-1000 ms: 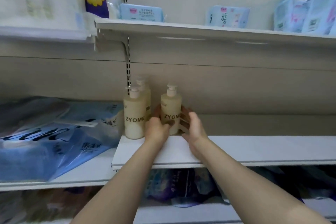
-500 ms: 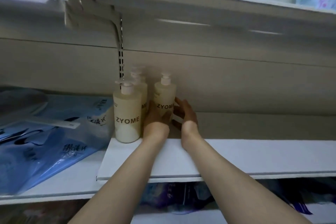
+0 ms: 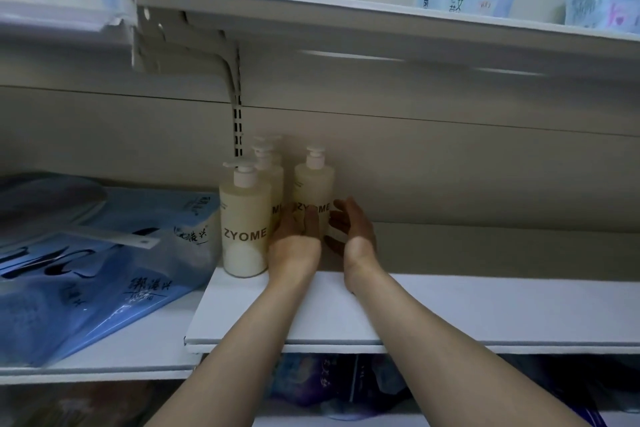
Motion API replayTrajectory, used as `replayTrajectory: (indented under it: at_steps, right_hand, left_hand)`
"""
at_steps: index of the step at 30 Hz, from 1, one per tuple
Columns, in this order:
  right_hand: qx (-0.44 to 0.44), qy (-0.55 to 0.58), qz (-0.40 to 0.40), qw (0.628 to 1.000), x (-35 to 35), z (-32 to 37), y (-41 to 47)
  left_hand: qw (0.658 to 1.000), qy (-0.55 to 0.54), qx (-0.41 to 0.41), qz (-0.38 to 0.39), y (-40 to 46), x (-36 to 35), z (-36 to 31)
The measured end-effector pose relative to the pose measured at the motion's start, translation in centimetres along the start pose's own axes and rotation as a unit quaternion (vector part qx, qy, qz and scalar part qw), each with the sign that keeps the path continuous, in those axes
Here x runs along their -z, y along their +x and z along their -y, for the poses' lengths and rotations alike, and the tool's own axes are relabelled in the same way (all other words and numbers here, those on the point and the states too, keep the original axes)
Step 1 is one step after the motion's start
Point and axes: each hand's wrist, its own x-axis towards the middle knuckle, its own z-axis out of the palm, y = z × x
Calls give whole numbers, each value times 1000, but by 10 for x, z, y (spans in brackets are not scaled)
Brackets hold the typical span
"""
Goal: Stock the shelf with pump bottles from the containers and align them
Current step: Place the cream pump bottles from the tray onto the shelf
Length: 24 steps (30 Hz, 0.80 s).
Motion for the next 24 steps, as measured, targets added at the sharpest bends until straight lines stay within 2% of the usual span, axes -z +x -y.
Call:
replayTrajectory:
  at_steps: [4,8,11,15,24]
  right_hand:
    - [-44,-5,8,999,-11,1,8]
    - [-65,-26,34,997,-19,2,17]
    - [-72,-52,52,995,-24,3,22]
    - [-71,-67,48,994,-27,2,27]
    - [-63,-84,48,993,-25,-5,33]
  left_hand:
    - [999,13,13,38,6,-3,1]
    - [996,-51,19,73,21,-8,5]
    - [991,-108,42,62,28,-11,7]
    - [988,-126,56,70,31,-14,9]
    - [989,-110,56,84,31,-14,12]
